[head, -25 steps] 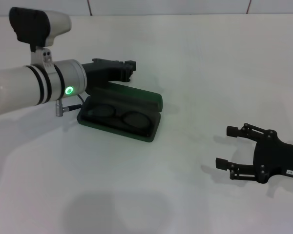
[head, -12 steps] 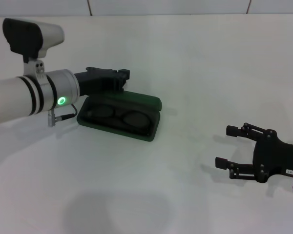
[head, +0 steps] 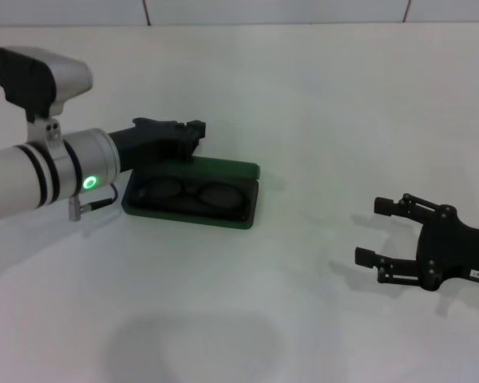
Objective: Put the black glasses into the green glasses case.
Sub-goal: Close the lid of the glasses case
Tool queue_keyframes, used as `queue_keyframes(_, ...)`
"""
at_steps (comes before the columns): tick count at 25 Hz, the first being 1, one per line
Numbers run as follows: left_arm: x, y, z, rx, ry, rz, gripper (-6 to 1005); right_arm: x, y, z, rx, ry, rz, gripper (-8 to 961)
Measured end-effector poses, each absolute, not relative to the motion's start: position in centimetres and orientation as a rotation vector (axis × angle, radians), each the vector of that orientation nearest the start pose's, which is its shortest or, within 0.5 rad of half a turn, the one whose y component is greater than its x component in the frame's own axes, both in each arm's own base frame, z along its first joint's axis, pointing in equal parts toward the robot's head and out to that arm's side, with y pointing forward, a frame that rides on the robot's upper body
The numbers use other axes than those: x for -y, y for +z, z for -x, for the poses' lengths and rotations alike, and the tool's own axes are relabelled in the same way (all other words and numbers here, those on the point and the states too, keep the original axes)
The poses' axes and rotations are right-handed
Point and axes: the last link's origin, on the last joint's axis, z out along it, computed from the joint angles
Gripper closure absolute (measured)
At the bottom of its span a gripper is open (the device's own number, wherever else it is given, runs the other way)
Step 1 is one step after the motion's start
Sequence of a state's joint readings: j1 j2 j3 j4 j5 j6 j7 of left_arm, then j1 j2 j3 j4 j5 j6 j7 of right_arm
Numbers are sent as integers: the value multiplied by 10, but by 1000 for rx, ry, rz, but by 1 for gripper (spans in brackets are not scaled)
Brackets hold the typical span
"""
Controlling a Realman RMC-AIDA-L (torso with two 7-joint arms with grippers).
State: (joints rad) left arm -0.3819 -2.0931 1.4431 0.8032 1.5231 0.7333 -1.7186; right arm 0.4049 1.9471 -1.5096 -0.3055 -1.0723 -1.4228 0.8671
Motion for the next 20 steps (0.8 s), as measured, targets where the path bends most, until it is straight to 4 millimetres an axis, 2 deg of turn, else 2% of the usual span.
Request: queue_keyframes(20, -344, -63, 281, 828, -532, 2342, 984, -279, -36, -294, -420, 849, 2665, 76)
